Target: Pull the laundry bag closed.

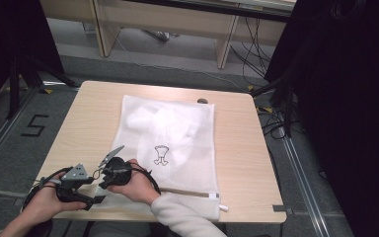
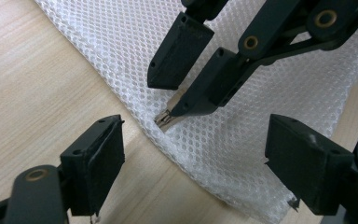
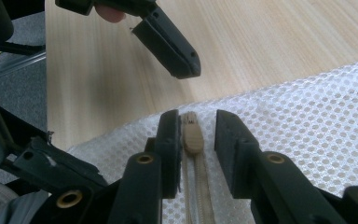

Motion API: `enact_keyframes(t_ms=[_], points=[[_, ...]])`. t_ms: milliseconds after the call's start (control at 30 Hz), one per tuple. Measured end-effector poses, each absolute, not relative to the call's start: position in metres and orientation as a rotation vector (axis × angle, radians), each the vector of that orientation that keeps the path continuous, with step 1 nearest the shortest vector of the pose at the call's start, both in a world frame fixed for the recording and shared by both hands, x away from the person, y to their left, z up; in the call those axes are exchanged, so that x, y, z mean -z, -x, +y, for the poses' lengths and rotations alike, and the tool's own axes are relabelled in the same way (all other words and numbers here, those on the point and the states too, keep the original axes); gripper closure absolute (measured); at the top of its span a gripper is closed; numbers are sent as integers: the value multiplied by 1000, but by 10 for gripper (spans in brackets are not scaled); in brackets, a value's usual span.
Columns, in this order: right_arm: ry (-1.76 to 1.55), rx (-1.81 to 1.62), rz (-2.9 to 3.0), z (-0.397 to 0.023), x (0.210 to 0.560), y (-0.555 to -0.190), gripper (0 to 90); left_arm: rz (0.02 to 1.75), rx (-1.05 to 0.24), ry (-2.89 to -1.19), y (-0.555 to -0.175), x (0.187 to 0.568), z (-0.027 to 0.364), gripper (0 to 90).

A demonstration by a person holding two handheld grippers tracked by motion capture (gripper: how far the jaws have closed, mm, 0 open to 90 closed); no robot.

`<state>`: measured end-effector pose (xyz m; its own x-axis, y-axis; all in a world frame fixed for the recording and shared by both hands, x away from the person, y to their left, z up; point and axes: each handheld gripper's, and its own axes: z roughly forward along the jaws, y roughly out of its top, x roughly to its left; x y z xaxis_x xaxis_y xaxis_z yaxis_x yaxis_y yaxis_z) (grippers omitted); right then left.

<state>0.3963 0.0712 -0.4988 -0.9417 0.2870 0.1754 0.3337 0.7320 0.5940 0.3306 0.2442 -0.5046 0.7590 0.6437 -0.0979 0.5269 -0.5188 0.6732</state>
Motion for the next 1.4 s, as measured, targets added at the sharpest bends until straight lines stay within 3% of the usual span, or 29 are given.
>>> enact_keyframes(t_ms=[333, 900, 1133, 1400], points=[[516, 993, -2854, 75, 500, -396, 810, 883, -213, -2246, -331, 505, 244, 191], [484, 1016, -2857, 74, 487, -393, 819, 915, -159, -2231, -331, 507, 243, 219], [514, 1017, -2855, 68, 474, -391, 819, 933, -163, -2183, -333, 505, 242, 330], [484, 1042, -2869, 64, 468, -390, 819, 1015, -107, -2098, -334, 503, 244, 586]])
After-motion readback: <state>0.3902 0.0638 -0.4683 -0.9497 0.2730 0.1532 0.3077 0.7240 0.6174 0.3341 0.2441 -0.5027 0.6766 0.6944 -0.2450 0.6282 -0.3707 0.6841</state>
